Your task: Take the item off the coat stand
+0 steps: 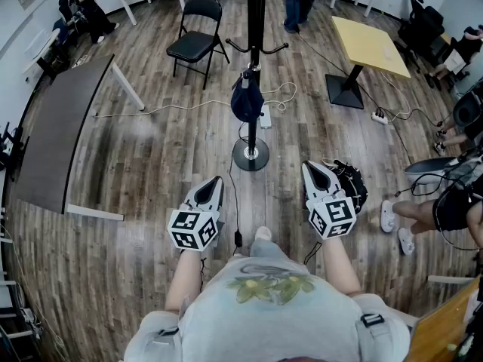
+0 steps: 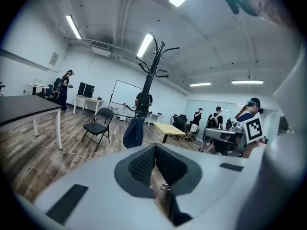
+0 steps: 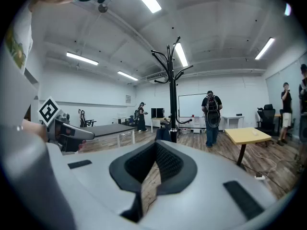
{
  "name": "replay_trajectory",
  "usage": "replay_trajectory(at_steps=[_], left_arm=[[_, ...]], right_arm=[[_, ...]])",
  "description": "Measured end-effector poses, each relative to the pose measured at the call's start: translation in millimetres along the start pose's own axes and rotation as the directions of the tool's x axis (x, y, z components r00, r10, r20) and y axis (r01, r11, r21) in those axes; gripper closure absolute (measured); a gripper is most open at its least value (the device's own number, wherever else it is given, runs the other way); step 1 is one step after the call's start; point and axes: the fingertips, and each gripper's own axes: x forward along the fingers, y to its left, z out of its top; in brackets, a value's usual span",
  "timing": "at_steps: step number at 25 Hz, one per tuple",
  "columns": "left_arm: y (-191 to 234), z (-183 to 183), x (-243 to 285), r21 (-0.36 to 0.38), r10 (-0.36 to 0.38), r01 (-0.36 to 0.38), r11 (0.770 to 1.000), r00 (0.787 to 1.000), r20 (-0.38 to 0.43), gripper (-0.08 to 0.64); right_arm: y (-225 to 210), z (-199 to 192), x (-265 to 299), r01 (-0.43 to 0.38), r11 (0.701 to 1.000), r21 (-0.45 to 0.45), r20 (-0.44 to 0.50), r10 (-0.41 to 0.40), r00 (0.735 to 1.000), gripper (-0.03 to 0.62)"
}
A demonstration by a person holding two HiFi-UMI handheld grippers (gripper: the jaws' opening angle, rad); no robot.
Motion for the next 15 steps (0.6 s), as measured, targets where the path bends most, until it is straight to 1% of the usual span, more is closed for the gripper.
replay_trajectory(at_steps=[5, 9, 15], left_arm=[[-3, 11, 25, 0.020, 0.018, -0.018, 1.000, 1.000, 0.019, 0.543], [-10, 22, 48, 0.036, 0.002, -0.003, 0.999, 1.000, 0.031, 0.543], [-15, 38, 80, 0.067, 0.012, -0.016, 0.998, 0.998, 0.054, 0.526]], right_arm=[[-5, -1, 14, -0.017, 1.000, -0.023, 0.002, 0.017, 1.000, 0.586], [-14, 4, 25, -0.025, 0.999, -0.044, 0.005, 0.026, 1.000, 0.586], [-30, 17, 44, -0.092, 0.994, -0.054, 0.025, 0.094, 0.995, 0.586]])
